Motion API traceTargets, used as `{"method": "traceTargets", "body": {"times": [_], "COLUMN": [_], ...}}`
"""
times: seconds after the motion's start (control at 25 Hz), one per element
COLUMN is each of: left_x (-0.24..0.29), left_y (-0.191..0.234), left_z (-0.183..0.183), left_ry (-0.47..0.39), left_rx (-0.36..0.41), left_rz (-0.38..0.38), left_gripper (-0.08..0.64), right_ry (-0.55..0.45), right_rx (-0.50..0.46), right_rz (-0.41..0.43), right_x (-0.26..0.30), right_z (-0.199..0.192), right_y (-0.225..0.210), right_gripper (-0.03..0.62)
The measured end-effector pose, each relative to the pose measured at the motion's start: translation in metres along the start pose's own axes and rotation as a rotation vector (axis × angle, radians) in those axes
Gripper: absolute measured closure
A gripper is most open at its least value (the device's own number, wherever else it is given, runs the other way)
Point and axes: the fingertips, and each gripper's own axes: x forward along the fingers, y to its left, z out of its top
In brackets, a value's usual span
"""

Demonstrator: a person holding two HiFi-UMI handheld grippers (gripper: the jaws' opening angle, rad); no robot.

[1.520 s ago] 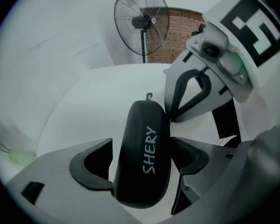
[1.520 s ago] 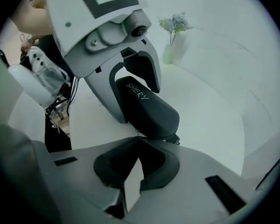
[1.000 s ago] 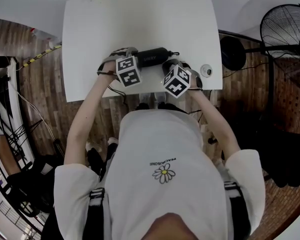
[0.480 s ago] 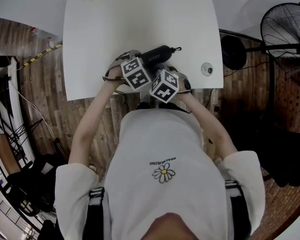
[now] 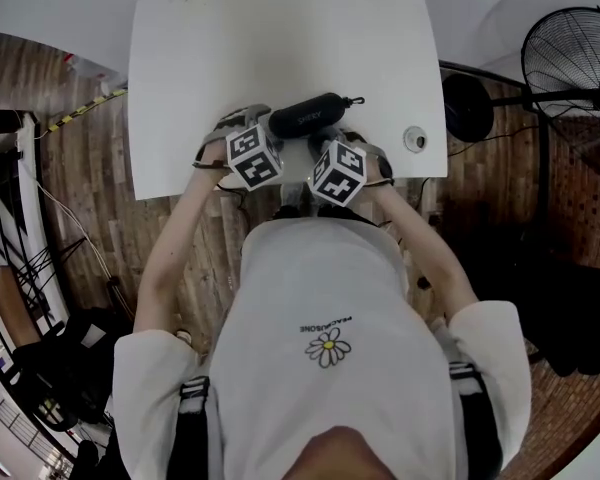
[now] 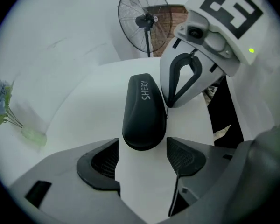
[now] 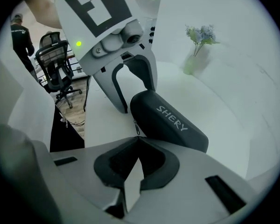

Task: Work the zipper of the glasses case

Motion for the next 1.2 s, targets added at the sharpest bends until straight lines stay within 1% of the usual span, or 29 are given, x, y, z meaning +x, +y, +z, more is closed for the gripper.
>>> {"method": "traceTargets", "body": {"times": [0.12,0.24,0.28,0.36,0.44,0.48,0.52,0.56,0.6,0.64,0.72,0.8,0.84,0.88,0.96,1.0,1.04,1.12,1.2], "left_x": [0.002,0.002,0.003,0.001,-0.002,-0.004,-0.005,-0.006,-0.007,-0.006,-0.003,-0.001,0.0,0.001,0.002,0.002,0.002,0.002,0.001], "left_y": [-0.004,-0.006,-0.006,-0.005,-0.002,0.0,0.0,-0.002,-0.006,-0.01,-0.018,-0.023,-0.025,-0.026,-0.028,-0.029,-0.031,-0.034,-0.037], "left_z": [-0.007,-0.007,-0.006,-0.004,-0.001,0.001,0.004,0.007,0.009,0.011,0.01,0.009,0.009,0.01,0.013,0.015,0.016,0.016,0.015], "left_ry": [-0.005,-0.007,-0.007,-0.01,-0.022,-0.029,-0.037,-0.043,-0.043,-0.037,-0.014,-0.003,-0.001,-0.002,-0.005,-0.008,-0.01,-0.013,-0.012], "left_rx": [0.023,0.011,0.005,0.001,-0.011,-0.025,-0.041,-0.051,-0.05,-0.032,0.032,0.082,0.096,0.105,0.118,0.126,0.135,0.159,0.188], "left_rz": [-0.013,-0.02,-0.023,-0.018,0.001,0.004,-0.003,-0.02,-0.039,-0.053,-0.061,-0.062,-0.062,-0.063,-0.068,-0.074,-0.081,-0.094,-0.096], "left_gripper": [0.247,0.25,0.252,0.255,0.292,0.304,0.311,0.317,0.329,0.332,0.336,0.344,0.347,0.347,0.348,0.35,0.36,0.365,0.365], "right_ry": [-0.01,-0.043,-0.06,-0.084,-0.097,-0.102,-0.105,-0.103,-0.099,-0.095,-0.096,-0.096,-0.093,-0.09,-0.084,-0.081,-0.08,-0.086,-0.093], "right_rx": [0.006,0.01,0.042,0.166,0.28,0.317,0.346,0.375,0.405,0.437,0.486,0.467,0.443,0.426,0.427,0.44,0.456,0.48,0.475], "right_rz": [0.014,0.03,0.033,0.027,0.014,0.008,-0.002,-0.019,-0.044,-0.075,-0.15,-0.219,-0.234,-0.237,-0.231,-0.234,-0.241,-0.249,-0.244], "right_x": [-0.001,-0.003,-0.003,-0.002,0.0,0.002,0.004,0.007,0.009,0.009,0.006,0.0,-0.002,-0.004,-0.005,-0.006,-0.007,-0.011,-0.013], "right_z": [-0.002,0.003,0.005,0.009,0.012,0.013,0.014,0.014,0.012,0.009,0.003,-0.002,-0.004,-0.006,-0.011,-0.014,-0.016,-0.018,-0.018], "right_y": [-0.001,0.002,0.002,-0.001,0.0,0.002,0.004,0.006,0.007,0.005,-0.004,-0.016,-0.019,-0.022,-0.025,-0.027,-0.03,-0.034,-0.035], "right_gripper": [0.586,0.586,0.586,0.586,0.584,0.544,0.467,0.411,0.41,0.402,0.412,0.493,0.497,0.497,0.502,0.517,0.557,0.565,0.569]}}
